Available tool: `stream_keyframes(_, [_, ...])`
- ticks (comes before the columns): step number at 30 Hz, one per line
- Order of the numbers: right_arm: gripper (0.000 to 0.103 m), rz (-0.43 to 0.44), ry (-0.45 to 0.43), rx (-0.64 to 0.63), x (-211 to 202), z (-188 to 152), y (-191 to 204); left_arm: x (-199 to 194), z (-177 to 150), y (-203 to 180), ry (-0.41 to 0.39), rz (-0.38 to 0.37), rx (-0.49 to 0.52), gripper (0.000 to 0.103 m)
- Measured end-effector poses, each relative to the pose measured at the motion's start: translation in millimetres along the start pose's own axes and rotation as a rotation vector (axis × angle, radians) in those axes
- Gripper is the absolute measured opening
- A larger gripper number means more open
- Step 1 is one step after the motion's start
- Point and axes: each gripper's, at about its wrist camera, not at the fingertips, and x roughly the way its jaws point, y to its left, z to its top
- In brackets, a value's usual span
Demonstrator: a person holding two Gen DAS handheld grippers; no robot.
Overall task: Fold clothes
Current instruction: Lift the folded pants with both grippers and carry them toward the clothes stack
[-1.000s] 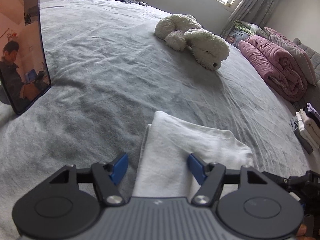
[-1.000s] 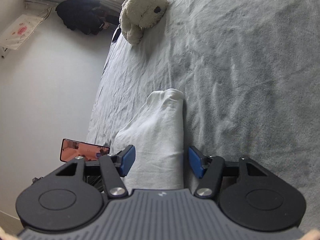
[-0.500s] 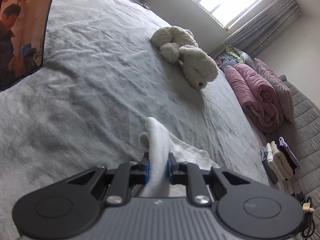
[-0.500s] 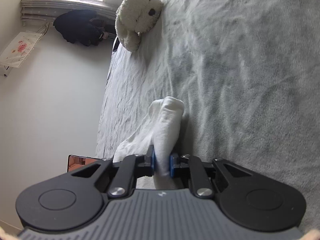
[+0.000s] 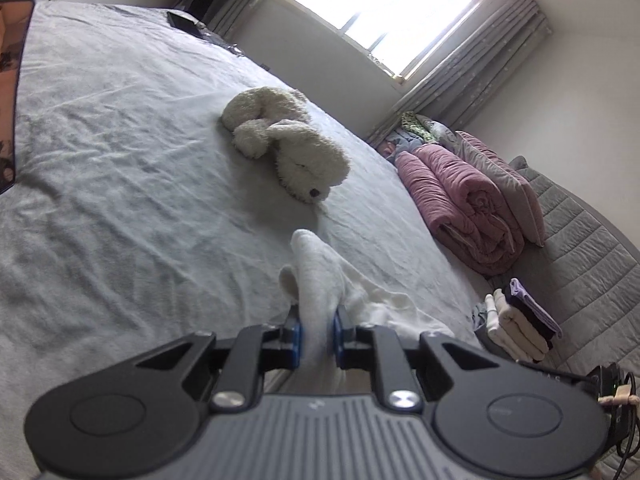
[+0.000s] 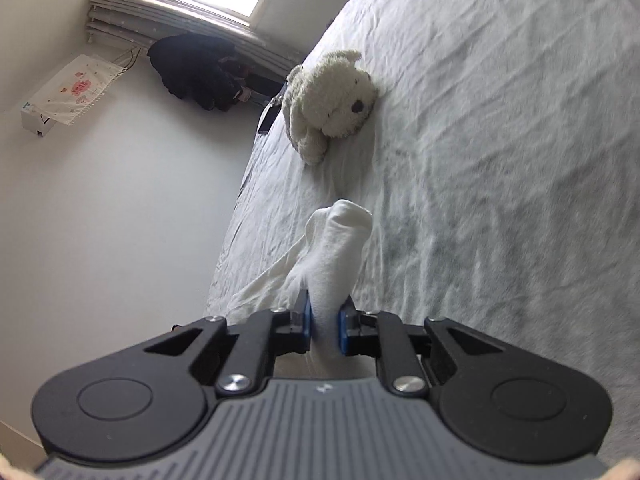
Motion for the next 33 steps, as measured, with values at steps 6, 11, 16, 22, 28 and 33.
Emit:
stream_keyframes(6, [0.016, -0.017, -0.076, -0.056, -35.6, 39.1, 6.7, 12.0, 1.1, -50.6, -0.016, -0.064, 0.053, 0.015])
stream_keyframes(11, [0.016, -0.016, -0.130, -0.056, -66.6, 69.8, 0.4, 29.6, 5.3, -99.2, -0.002, -0.094, 0.122, 0.015])
stream_keyframes(16, [0.016, -0.007, -0.182, -0.054, -95.4, 97.5, -8.3, 44.1, 6.6, -145.0, -0.001, -0.117, 0.179, 0.015])
stream_keyframes(22, [0.016, -0.011, -0.228, -0.058, -120.8, 123.9, -19.8, 63.2, 3.0, -188.3, 0.004, -0.155, 0.215, 0.015])
stream_keyframes(28, [0.016, -0.063, -0.271, -0.063, -144.6, 137.5, -25.3, 78.9, -3.4, -216.7, 0.025, -0.205, 0.225, 0.015])
stream_keyframes(33, [0.016, -0.098, -0.306, -0.085, -163.3, 144.4, -24.3, 86.2, -6.6, -240.5, 0.036, -0.239, 0.254, 0.015])
